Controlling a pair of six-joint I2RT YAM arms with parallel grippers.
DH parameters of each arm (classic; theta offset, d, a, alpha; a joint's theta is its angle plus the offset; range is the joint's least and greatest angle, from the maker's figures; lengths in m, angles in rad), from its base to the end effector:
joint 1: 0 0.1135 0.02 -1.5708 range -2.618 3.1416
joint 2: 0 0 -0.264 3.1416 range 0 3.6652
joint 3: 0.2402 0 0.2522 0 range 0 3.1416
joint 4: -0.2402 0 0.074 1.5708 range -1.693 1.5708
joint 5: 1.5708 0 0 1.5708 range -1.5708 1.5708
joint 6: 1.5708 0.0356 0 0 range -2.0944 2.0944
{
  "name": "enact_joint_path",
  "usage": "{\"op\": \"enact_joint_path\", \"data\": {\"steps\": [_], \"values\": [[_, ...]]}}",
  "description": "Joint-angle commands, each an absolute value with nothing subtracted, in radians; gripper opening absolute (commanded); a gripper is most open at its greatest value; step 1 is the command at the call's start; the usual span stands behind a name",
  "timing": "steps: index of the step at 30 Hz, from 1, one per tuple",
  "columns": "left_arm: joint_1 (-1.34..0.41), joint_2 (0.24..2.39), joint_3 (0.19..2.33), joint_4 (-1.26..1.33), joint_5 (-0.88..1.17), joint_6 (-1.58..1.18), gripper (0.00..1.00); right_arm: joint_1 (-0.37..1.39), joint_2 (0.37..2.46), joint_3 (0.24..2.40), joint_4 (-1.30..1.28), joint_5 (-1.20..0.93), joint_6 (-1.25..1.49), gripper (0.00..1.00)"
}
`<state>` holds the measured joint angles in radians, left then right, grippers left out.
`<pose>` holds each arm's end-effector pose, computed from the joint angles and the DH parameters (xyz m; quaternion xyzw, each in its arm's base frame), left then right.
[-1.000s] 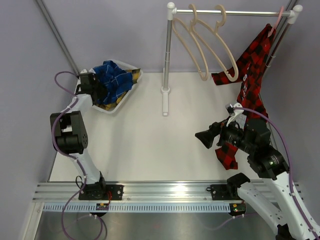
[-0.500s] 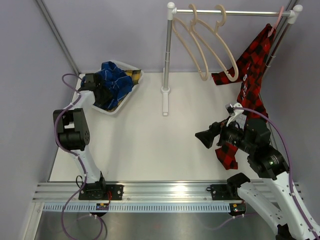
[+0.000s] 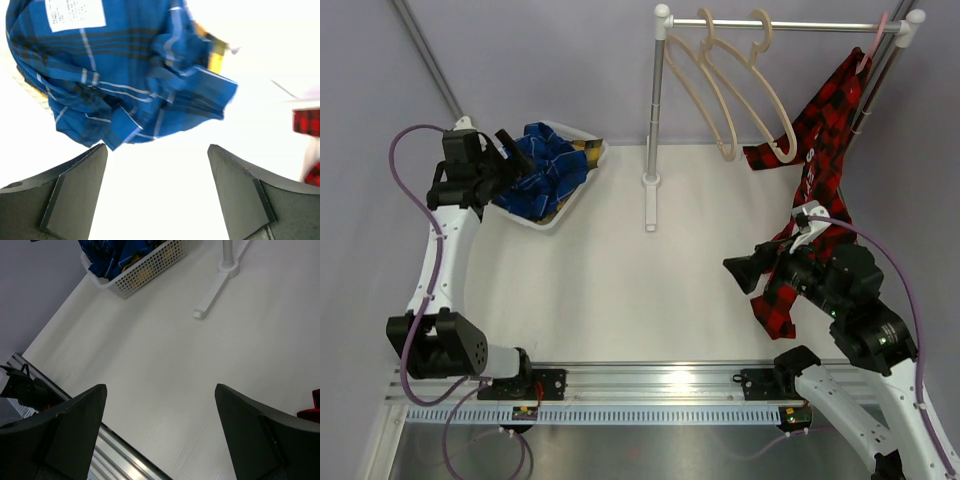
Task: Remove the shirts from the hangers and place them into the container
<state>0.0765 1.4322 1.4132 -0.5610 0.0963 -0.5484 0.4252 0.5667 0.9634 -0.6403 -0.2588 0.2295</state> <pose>0.3204 0.0211 0.3703 -0.2483 0.8432 -0.1522 0.4518 0.0921 0.0517 0.3791 -0.1554 0.7697 0.2927 0.5457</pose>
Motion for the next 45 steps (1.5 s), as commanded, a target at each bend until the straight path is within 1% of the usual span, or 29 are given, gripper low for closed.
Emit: {"op": "enact_joint_path", "data": {"steps": [1, 4, 7, 9, 10, 11, 14, 18, 21, 28, 45], "values": [[0.072, 1.292, 1.381, -0.611, 0.185, -0.473, 0.88, 0.436, 0.528, 1.058, -0.686, -0.157, 0.224, 1.0], [0.074, 1.16, 1.306, -0.615, 0.198, -0.396, 0.89, 0.436, 0.491, 1.1, -0.736, -0.074, 0.225, 1.0], [0.072, 0.915, 1.179, -0.643, 0.164, -0.321, 0.93, 0.436, 0.441, 1.132, -0.784, 0.049, 0.209, 0.99], [0.072, 0.804, 1.125, -0.647, 0.132, -0.296, 0.98, 0.436, 0.419, 1.144, -0.814, 0.081, 0.195, 0.99], [0.071, 0.69, 1.071, -0.646, 0.094, -0.292, 0.99, 0.436, 0.398, 1.155, -0.825, 0.121, 0.183, 0.99], [0.071, 0.639, 1.046, -0.646, 0.078, -0.288, 0.99, 0.436, 0.39, 1.16, -0.834, 0.141, 0.18, 1.0], [0.068, 0.49, 0.988, -0.673, 0.052, -0.265, 0.99, 0.437, 0.356, 1.169, -0.871, 0.202, 0.16, 0.99], [0.038, 0.392, 0.994, -0.793, 0.014, -0.242, 0.99, 0.436, 0.292, 1.154, -0.876, 0.253, 0.126, 0.99], [0.006, 0.3, 1.003, -0.83, -0.027, -0.232, 0.99, 0.437, 0.244, 1.12, -0.859, 0.258, 0.112, 1.0], [-0.057, 0.189, 1.011, -0.893, -0.115, -0.224, 0.99, 0.436, 0.164, 1.055, -0.824, 0.281, 0.11, 0.99], [-0.075, 0.163, 1.011, -0.902, -0.14, -0.232, 0.99, 0.436, 0.179, 1.051, -0.819, 0.255, 0.115, 0.99]]}}
